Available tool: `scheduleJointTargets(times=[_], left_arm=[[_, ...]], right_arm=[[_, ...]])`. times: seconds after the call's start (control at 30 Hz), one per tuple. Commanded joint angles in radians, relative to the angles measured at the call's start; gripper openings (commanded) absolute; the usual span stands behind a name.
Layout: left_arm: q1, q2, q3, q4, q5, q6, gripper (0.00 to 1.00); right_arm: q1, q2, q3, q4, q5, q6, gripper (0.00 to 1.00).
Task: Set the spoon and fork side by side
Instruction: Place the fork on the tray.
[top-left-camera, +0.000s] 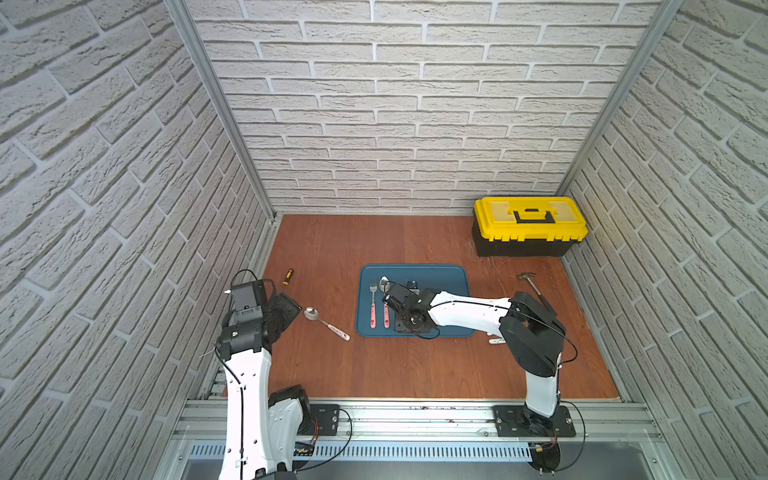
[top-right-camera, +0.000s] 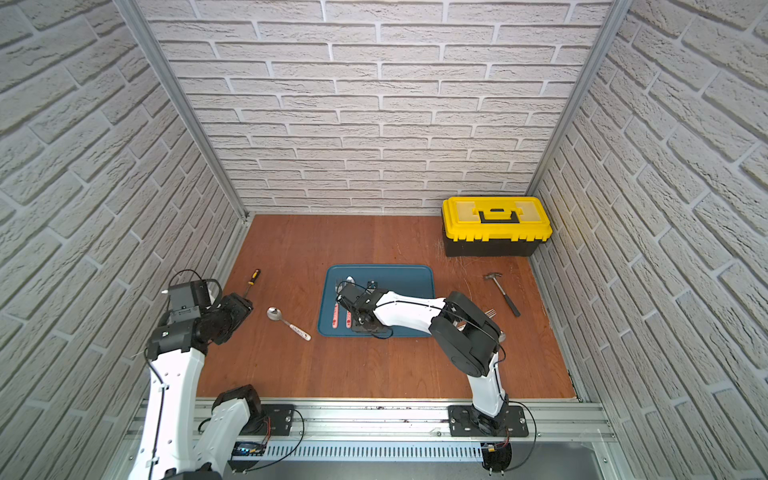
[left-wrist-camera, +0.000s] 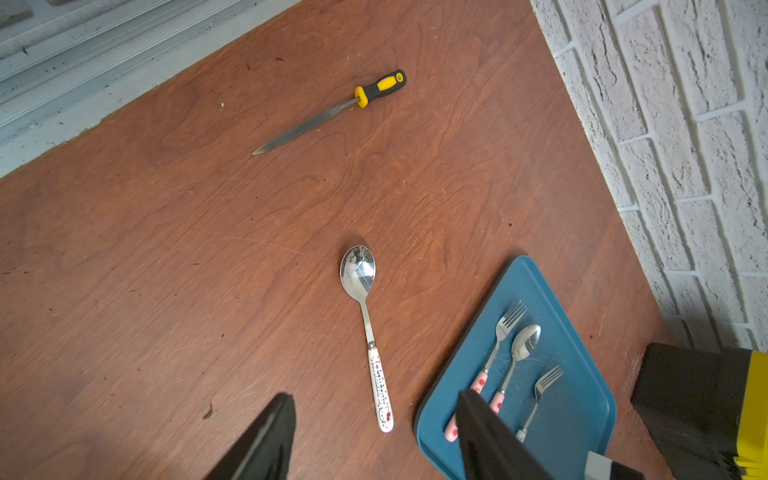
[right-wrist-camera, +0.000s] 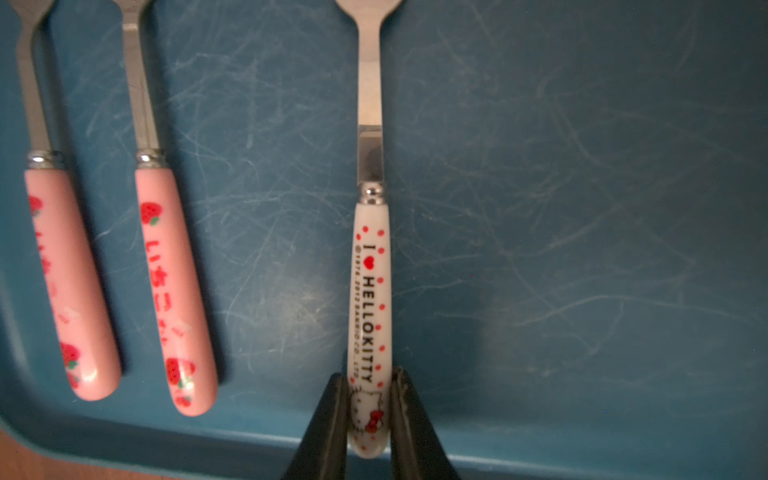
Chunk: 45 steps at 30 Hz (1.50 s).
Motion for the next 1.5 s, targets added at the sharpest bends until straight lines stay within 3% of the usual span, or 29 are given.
scheduleJointTargets(times=[0.0,0.93,1.47], left_arm=[[-0.008,-0.004,-0.010,0.031,0.008,0.012,0.66],[-0.009,-0.007,-0.025,0.042,0.013,0.020,0.67],[-0.009,-0.012,-0.026,0.037,0.018,0.029,0.68]], right_arm=[[-0.002,0.007,0.011,-0.004,0.012,-0.008,0.24],[-0.006,0.027,0.037,0.009,0.035,-0.034,0.24],[0.007,-0.014,0.036,-0.002,0.057,-0.045,0.38]])
